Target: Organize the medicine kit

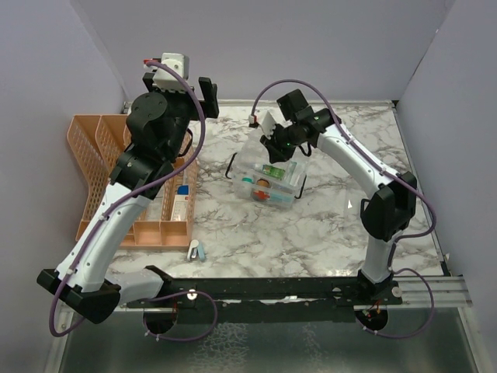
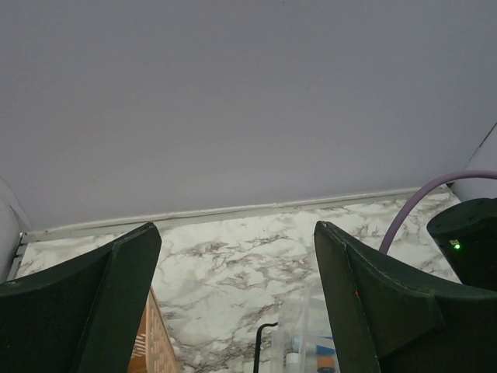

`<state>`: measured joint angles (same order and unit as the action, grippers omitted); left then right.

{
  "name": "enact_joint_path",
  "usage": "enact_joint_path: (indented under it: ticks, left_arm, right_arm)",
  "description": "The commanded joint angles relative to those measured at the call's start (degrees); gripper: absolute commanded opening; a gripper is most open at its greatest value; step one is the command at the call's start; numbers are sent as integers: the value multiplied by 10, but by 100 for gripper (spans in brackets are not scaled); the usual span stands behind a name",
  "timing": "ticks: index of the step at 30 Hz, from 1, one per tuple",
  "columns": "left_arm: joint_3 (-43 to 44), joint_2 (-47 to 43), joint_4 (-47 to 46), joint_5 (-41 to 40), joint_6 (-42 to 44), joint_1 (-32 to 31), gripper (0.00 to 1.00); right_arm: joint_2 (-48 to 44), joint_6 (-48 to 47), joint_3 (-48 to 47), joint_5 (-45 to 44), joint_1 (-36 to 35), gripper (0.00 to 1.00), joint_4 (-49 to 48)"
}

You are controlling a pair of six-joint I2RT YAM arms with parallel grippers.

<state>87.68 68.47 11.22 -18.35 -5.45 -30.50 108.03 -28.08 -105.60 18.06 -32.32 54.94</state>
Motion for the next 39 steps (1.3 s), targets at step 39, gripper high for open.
enact_joint_path:
  ticks: [39]
  left_arm:
    - [-28, -3, -11, -34, -11, -11, 85]
  right_arm:
    - [100, -71, -36, 42, -13, 5, 6]
